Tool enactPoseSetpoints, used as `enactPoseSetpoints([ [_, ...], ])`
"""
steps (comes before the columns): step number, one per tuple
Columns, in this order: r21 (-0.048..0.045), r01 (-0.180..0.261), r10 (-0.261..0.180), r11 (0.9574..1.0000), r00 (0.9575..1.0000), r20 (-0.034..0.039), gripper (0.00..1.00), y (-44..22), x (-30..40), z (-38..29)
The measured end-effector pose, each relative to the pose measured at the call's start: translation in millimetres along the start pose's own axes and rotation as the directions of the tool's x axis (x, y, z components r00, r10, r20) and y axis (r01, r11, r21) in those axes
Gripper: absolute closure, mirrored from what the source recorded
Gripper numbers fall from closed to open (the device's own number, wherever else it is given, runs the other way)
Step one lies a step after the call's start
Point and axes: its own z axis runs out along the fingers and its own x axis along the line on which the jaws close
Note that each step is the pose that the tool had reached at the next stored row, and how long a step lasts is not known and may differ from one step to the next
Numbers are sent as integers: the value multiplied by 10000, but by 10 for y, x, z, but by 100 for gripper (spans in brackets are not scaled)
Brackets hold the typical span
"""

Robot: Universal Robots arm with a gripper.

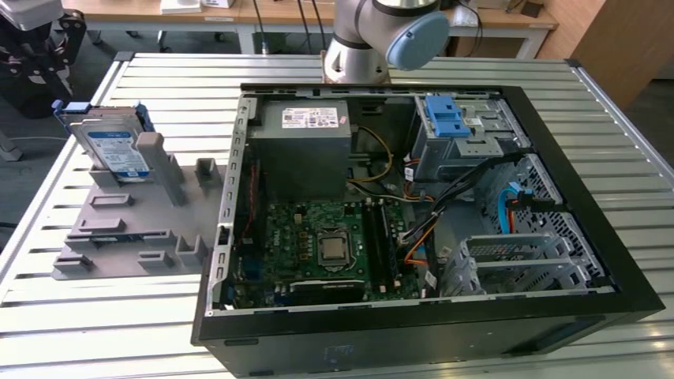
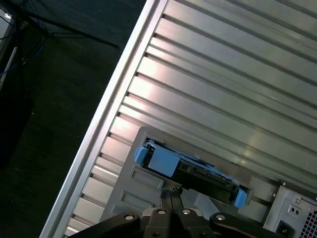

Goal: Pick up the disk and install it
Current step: 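Pick up the disk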

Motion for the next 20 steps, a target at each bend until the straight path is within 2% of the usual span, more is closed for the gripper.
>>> enactPoseSetpoints([
  [10, -8, 465, -465, 9989, 9989, -20, 89, 0, 0, 0],
  [20, -17, 931, -931, 9957, 9956, -40, 89, 0, 0, 0],
])
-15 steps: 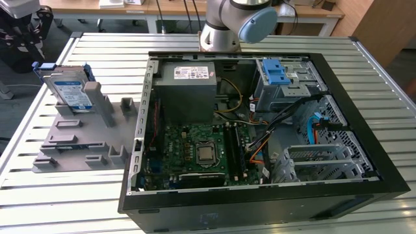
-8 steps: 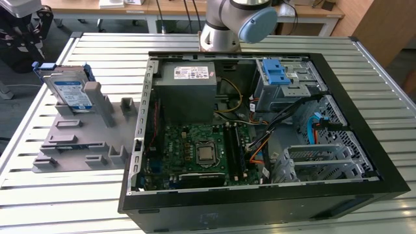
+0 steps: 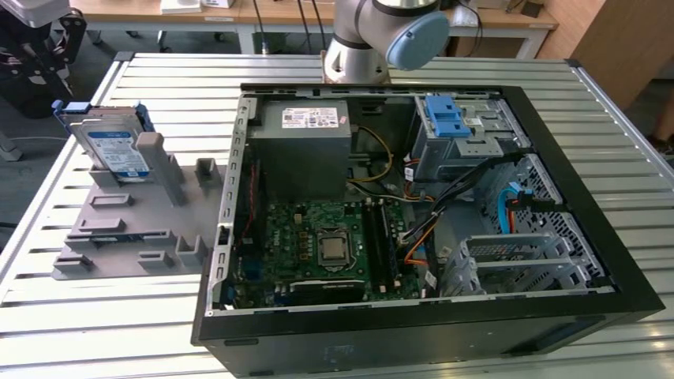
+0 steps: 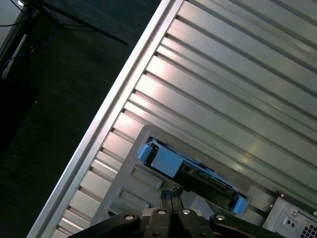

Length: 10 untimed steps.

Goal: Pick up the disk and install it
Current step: 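Pick up the disk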

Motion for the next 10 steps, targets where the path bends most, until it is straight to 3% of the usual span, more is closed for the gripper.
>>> enactPoseSetpoints([
  [10, -8, 435, -435, 9991, 9991, -19, 89, 0, 0, 0],
])
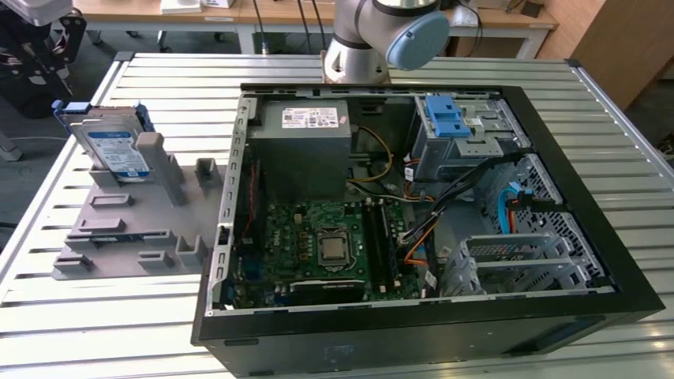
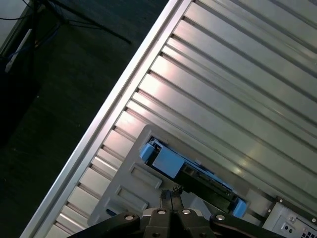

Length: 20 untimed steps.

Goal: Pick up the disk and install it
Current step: 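Pick up the disk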

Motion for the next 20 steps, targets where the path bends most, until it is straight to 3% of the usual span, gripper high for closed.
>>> enactPoseSetpoints([
  [20, -15, 801, -801, 9968, 9968, -34, 89, 0, 0, 0],
])
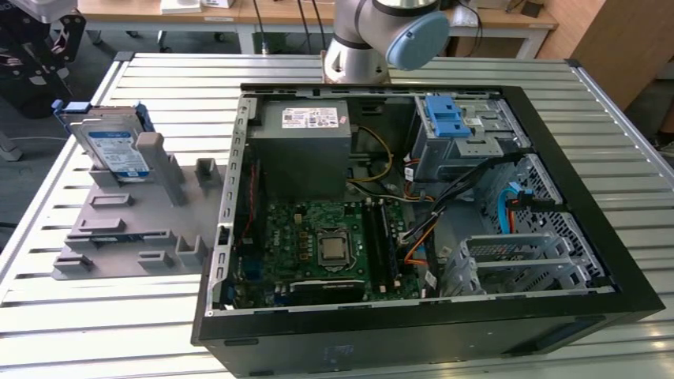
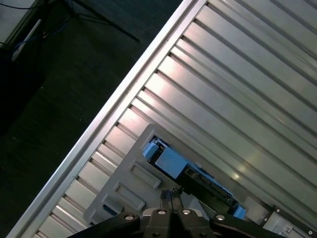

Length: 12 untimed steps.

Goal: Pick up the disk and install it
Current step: 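Pick up the disk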

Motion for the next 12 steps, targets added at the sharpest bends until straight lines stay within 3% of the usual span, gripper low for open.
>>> enactPoseSetpoints([
  [12, -5, 302, -302, 9995, 9995, -14, 89, 0, 0, 0],
])
